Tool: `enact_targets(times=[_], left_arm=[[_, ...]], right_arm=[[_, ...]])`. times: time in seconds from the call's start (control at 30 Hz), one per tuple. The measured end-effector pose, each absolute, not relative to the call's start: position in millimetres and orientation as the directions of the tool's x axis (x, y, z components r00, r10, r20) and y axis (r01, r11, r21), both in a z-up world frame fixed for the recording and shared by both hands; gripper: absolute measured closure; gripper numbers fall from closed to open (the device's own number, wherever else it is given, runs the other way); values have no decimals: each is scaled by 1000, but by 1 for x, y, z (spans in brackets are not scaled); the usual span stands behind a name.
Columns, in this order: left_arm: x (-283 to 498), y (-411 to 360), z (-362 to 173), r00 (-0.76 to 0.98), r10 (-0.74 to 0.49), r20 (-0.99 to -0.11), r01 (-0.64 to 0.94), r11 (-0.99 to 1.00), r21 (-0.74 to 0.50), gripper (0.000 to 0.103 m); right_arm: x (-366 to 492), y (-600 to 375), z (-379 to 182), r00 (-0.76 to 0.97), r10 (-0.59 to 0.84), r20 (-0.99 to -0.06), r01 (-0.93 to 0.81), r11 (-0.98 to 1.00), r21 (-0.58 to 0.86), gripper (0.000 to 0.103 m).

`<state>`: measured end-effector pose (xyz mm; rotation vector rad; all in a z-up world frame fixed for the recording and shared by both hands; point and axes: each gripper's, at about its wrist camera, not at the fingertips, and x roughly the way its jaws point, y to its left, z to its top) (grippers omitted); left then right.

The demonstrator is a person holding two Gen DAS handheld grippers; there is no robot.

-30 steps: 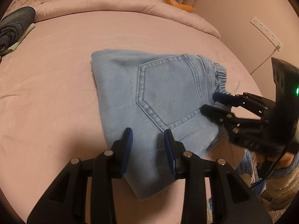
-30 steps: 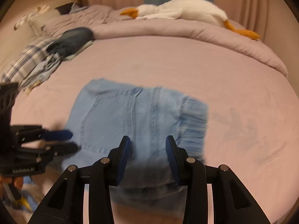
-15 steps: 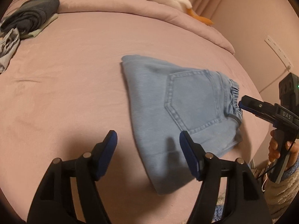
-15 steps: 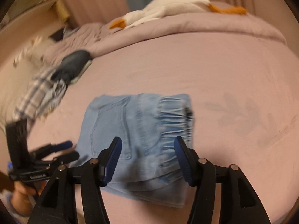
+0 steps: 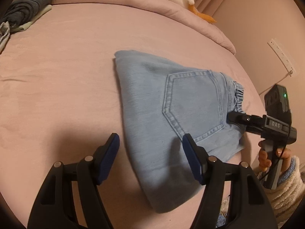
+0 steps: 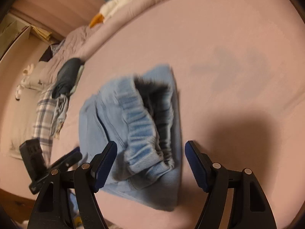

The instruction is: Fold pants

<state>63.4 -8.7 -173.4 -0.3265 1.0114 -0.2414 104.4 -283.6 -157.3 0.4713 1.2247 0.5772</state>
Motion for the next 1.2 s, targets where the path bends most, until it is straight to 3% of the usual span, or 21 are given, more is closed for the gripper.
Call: enact_targets(times=[0.17, 0.43, 0.47, 0.6, 0.67, 0.83, 1.2], left_arm=[[71, -14, -176, 504, -358, -786, 60, 922, -382, 36], [80, -23, -179, 485, -376, -789, 85, 919, -386, 38], [80, -24, -178, 485, -374, -791, 87, 920, -382, 42], [75, -17, -171, 506, -350, -789, 75, 929, -364, 63], [73, -11, -169, 515, -354, -781, 59, 923, -379, 71], [66, -12, -160, 542, -338, -769, 59, 929, -366, 74], [69, 14, -138, 613, -296, -732, 20, 933, -360, 74]], right_arm=[[113, -266, -151, 231, 631, -741, -235, 775, 587, 24], [115, -256, -149, 269, 607, -748, -284, 792, 541, 24], [115, -255, -149, 278, 600, -750, -283, 798, 533, 24], [107, -253, -143, 341, 540, -769, -277, 840, 467, 33], [104, -253, -136, 365, 519, -773, -275, 853, 443, 44], [97, -249, -114, 423, 492, -761, -303, 868, 392, 54], [95, -226, -73, 510, 522, -684, -415, 846, 336, 57]])
